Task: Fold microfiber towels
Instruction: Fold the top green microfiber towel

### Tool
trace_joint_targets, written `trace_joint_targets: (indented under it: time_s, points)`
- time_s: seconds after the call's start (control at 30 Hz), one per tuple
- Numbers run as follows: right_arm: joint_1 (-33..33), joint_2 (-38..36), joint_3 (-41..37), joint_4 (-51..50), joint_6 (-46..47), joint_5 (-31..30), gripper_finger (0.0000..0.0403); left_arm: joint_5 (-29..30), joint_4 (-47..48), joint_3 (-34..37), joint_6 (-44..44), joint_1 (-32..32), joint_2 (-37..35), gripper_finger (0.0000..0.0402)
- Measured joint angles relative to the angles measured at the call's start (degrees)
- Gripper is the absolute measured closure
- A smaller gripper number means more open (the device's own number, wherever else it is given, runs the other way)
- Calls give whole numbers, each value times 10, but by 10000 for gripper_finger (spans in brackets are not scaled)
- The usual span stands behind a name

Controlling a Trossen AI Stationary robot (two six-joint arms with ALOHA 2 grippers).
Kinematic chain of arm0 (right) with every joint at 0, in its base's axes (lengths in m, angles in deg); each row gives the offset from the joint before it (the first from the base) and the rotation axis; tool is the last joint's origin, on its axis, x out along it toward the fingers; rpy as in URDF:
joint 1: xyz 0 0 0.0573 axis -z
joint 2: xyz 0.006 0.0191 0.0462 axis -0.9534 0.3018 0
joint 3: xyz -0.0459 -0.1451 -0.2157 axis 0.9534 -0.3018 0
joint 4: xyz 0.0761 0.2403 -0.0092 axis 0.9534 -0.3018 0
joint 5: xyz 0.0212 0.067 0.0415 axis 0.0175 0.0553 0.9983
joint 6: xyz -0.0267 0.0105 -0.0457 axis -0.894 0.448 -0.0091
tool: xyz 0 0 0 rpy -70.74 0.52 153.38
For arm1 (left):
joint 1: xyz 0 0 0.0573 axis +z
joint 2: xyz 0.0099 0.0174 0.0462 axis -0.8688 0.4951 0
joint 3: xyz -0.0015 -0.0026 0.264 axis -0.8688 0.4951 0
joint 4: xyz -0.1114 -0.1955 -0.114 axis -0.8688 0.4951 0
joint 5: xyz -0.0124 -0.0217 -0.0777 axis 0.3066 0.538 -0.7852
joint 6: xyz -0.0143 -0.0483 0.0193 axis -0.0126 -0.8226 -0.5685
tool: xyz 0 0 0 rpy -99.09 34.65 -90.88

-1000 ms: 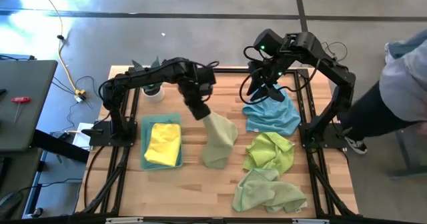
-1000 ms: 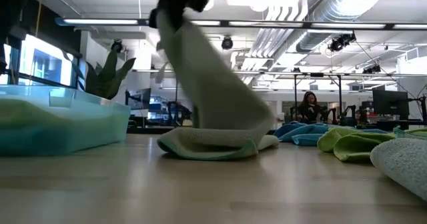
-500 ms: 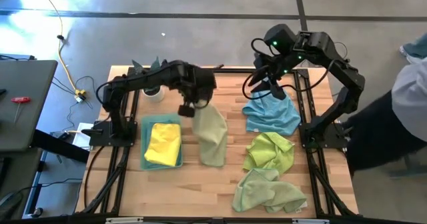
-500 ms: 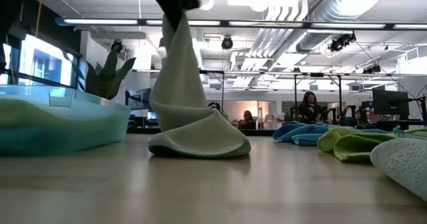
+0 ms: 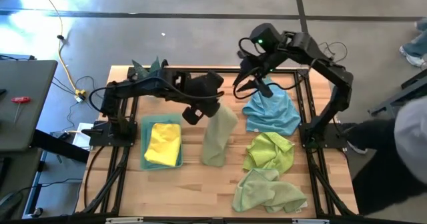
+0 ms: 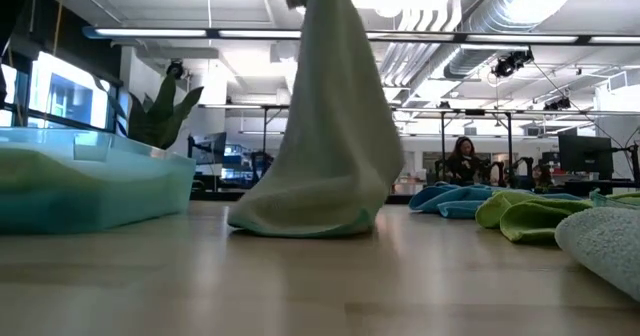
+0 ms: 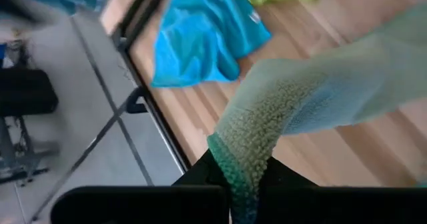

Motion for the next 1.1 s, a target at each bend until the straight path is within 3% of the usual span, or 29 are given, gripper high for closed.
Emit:
trace_joint_targets:
  time_s: [0.13, 0.33, 0.67, 0.87, 1.0, 1.1]
  points:
    - [-8, 22, 0, 16, -44, 102, 284, -12, -2, -34, -43, 0, -1, 402]
    - [-30, 54, 0, 35, -89, 111, 284, -161, 18, -38, -91, -5, -4, 402]
    - [-29, 98, 0, 29, -150, 195, 284, -168, 95, -39, -95, -35, -5, 402]
    - [-21, 128, 0, -70, -239, 206, 284, -204, 106, -39, -118, -51, -5, 402]
    - [-17, 138, 0, -66, -242, 220, 284, -209, 95, -39, -141, -56, -5, 402]
    - [-17, 138, 0, -56, -220, 206, 284, -245, 88, -39, -193, -56, -5, 402]
